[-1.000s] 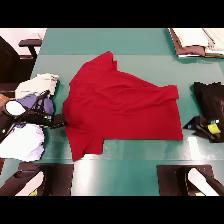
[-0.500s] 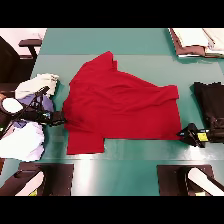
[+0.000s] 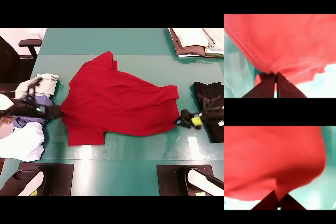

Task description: Fold the shirts.

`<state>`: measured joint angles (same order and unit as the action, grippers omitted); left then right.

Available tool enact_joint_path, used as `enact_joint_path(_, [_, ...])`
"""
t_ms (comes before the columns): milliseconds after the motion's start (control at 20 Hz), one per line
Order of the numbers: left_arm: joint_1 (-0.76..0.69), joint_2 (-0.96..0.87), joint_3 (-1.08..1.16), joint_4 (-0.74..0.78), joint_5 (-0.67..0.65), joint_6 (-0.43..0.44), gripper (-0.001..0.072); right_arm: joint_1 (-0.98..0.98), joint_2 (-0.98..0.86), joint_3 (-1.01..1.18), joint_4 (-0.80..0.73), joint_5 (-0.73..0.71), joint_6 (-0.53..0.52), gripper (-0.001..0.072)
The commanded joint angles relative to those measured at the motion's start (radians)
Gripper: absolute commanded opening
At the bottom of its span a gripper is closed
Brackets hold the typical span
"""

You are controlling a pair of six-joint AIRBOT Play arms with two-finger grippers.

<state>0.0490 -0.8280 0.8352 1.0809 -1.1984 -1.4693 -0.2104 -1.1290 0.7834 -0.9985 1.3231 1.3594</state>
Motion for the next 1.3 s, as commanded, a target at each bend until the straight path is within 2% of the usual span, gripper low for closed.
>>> enact_joint_path(0, [0.001,0.099,0.235,0.018,-0.043,-0.023,0.0027,0.04,0.132,0.241,0.005,0.084,0.001,0.0019])
enact_joint_path(200, [0.001,0.149,0.684,0.022,-0.048,-0.025,0.0027,0.04,0.278,0.635,0.003,0.093,0.005,0.0019])
enact_joint_path(350, [0.001,0.148,0.998,0.023,-0.023,-0.068,0.0026,0.034,0.34,0.896,0.0,0.097,0.013,0.0018])
enact_joint_path(600, [0.001,0.142,1.271,0.031,0.091,-0.101,0.0026,-0.108,0.314,1.228,0.0,0.232,0.064,0.0019])
enact_joint_path(700, [0.001,0.138,1.277,0.044,0.121,-0.102,0.0026,-0.159,0.272,1.331,0.003,0.281,0.108,0.0018])
enact_joint_path(850, [0.001,0.068,1.268,0.079,-0.018,-0.104,0.0026,-0.172,0.216,1.368,0.004,0.327,0.142,0.0018])
enact_joint_path(950, [0.0,0.0,1.188,0.081,-0.114,-0.104,0.0026,-0.172,0.186,1.294,0.005,0.336,0.145,0.0018])
enact_joint_path(1100, [0.0,-0.125,0.989,0.058,-0.19,-0.102,0.0027,-0.115,0.097,1.108,-0.008,0.349,0.146,0.0018])
enact_joint_path(1250, [0.0,-0.271,0.797,0.048,-0.168,-0.073,0.0027,0.032,-0.058,0.953,-0.205,0.351,0.148,0.0018])
